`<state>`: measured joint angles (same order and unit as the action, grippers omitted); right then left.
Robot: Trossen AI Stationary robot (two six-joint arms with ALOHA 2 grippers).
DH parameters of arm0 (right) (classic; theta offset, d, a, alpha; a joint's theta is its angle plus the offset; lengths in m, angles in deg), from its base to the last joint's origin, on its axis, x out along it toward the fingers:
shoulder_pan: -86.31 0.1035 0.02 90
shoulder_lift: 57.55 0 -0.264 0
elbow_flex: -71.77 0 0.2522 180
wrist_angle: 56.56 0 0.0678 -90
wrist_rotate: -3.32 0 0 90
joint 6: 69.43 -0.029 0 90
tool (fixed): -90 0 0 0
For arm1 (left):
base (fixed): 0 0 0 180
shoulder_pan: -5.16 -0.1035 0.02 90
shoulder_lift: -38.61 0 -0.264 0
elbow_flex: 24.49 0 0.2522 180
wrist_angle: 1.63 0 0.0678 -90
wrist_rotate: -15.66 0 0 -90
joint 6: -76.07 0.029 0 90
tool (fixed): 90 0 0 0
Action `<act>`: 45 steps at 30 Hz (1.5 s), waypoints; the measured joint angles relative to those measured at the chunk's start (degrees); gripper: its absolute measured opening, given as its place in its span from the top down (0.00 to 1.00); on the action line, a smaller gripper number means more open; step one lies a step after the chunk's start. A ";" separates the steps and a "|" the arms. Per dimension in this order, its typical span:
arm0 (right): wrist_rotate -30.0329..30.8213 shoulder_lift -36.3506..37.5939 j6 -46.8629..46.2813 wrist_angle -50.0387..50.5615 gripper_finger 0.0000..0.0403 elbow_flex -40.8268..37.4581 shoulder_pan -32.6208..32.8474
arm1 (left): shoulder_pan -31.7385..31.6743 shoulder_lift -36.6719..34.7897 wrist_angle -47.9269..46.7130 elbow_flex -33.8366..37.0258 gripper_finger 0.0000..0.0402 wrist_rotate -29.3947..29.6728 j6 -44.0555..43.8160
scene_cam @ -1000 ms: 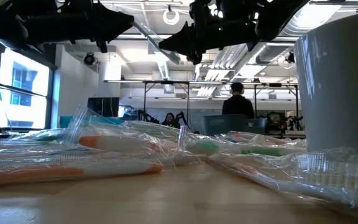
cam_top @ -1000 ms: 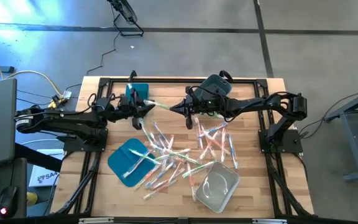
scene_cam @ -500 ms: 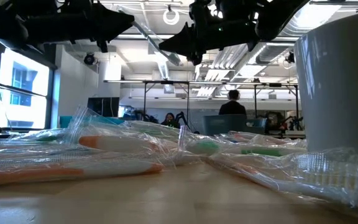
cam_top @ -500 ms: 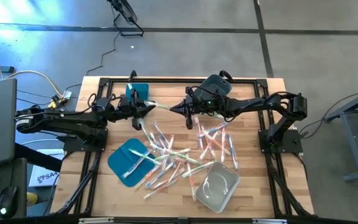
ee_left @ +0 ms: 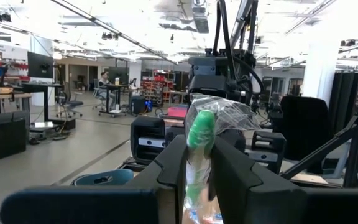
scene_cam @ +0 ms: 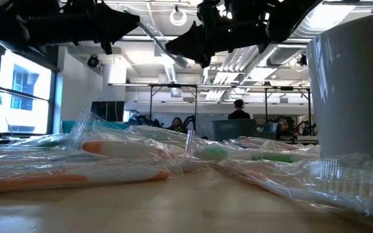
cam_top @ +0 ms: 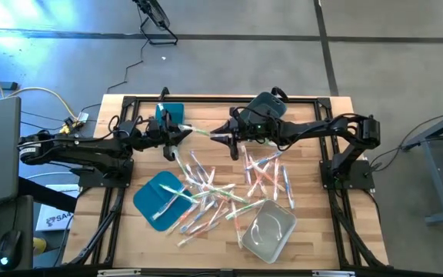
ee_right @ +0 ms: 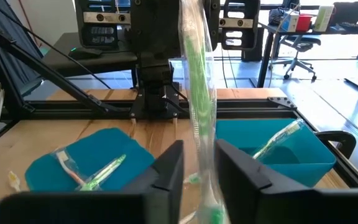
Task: Pick & Place Toothbrushes
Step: Put the green toothbrush into the blue bin
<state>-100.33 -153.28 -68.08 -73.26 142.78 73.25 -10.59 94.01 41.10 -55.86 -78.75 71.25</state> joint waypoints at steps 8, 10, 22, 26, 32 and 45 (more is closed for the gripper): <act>0.04 4.00 0.47 4.40 0.57 0.00 -0.16 | 0.00 -0.02 -0.47 -0.02 0.86 -0.02 0.02; 0.14 5.95 1.78 7.82 0.56 0.00 -0.17 | 0.00 -0.06 -0.78 -0.01 0.86 -0.02 0.02; 6.57 17.59 3.38 27.40 0.60 -0.07 -0.44 | -0.04 -5.52 -7.59 -0.02 0.86 6.12 0.32; 8.99 19.46 3.32 30.97 0.62 -0.04 -0.44 | -0.04 -11.68 -14.48 -0.02 0.86 11.76 1.62; 10.03 19.62 3.35 33.09 0.65 -0.04 -0.44 | -0.04 -22.66 -26.66 -0.02 0.86 19.21 1.72; 17.20 19.60 3.41 38.22 0.69 -0.04 -0.44 | -0.02 -33.80 -58.01 -8.53 0.86 25.75 -3.19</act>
<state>-83.14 -133.69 -64.67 -35.04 142.74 72.81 -10.61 60.21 -16.91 -64.39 -53.00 68.06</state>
